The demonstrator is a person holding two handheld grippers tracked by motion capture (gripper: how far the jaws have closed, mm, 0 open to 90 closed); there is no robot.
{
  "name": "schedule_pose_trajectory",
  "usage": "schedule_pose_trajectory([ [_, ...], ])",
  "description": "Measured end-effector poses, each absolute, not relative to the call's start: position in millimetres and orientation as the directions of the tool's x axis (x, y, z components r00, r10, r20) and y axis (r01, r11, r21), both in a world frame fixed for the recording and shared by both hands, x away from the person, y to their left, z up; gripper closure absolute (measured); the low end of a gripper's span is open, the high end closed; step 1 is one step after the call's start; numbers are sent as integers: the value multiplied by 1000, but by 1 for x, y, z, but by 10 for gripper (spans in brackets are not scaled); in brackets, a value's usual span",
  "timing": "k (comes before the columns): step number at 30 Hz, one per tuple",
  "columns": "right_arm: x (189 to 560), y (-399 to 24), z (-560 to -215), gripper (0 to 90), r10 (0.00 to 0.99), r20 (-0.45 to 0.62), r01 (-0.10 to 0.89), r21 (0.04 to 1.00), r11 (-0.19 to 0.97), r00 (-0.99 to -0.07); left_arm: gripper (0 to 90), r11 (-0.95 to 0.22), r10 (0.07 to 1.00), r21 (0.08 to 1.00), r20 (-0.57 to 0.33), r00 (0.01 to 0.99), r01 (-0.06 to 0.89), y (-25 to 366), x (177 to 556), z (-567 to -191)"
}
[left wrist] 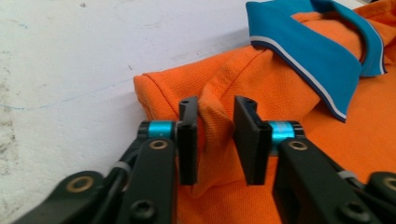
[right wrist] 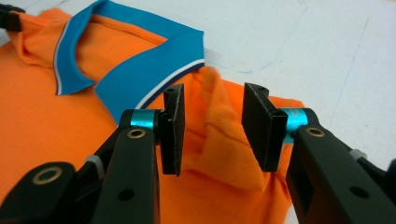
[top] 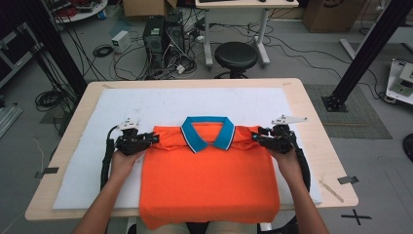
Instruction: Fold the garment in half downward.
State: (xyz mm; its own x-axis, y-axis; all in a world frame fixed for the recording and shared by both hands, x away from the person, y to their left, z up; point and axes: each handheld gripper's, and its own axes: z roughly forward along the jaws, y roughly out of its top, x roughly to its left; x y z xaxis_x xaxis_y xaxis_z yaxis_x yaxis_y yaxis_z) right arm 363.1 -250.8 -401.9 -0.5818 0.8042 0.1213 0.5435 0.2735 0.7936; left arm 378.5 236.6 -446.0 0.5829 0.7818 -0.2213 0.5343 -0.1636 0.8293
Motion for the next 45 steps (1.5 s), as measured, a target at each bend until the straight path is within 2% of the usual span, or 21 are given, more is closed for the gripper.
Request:
schedule_pose_trajectory([
  [2, 360, -245, -404, 611, 814, 47, 536, 774, 336, -578, 812, -173, 785, 833, -206, 584, 526, 235, 377, -446],
  [3, 360, -243, -407, 656, 820, 25, 547, 757, 359, -572, 835, -174, 789, 835, -200, 581, 522, 234, 377, -446],
  [5, 362, -243, -413, 864, 826, -5, 551, 743, 380, -563, 849, -164, 789, 844, -198, 582, 510, 234, 374, -445],
  [11, 354, -253, -412, 877, 831, 27, 538, 775, 333, -555, 855, -116, 769, 875, -220, 600, 470, 242, 359, -436],
  [20, 318, -275, -398, 877, 826, 43, 495, 817, 294, -562, 854, -80, 728, 896, -247, 640, 437, 255, 321, -426],
  [27, 285, -284, -392, 877, 814, 49, 486, 823, 296, -579, 853, -122, 677, 896, -240, 696, 428, 259, 283, -421],
  [34, 261, -283, -393, 867, 801, 49, 523, 781, 341, -596, 845, -156, 630, 865, -285, 723, 477, 262, 261, -428],
  [35, 260, -282, -393, 832, 798, 55, 527, 778, 343, -600, 816, -150, 640, 862, -288, 712, 484, 262, 264, -429],
  [36, 261, -282, -394, 759, 801, 56, 526, 781, 336, -596, 704, -137, 654, 857, -298, 695, 496, 262, 268, -430],
  [37, 263, -282, -394, 730, 806, 62, 528, 784, 327, -589, 608, -119, 665, 850, -315, 677, 513, 262, 273, -429],
  [39, 269, -281, -393, 658, 816, 84, 531, 796, 291, -572, 524, -95, 703, 853, -308, 641, 514, 262, 285, -427],
  [40, 275, -280, -393, 651, 822, 89, 530, 802, 276, -562, 481, -91, 713, 853, -304, 632, 513, 262, 290, -426],
  [45, 305, -275, -396, 615, 849, 81, 547, 796, 259, -521, 432, -84, 768, 846, -282, 575, 526, 257, 324, -424],
])
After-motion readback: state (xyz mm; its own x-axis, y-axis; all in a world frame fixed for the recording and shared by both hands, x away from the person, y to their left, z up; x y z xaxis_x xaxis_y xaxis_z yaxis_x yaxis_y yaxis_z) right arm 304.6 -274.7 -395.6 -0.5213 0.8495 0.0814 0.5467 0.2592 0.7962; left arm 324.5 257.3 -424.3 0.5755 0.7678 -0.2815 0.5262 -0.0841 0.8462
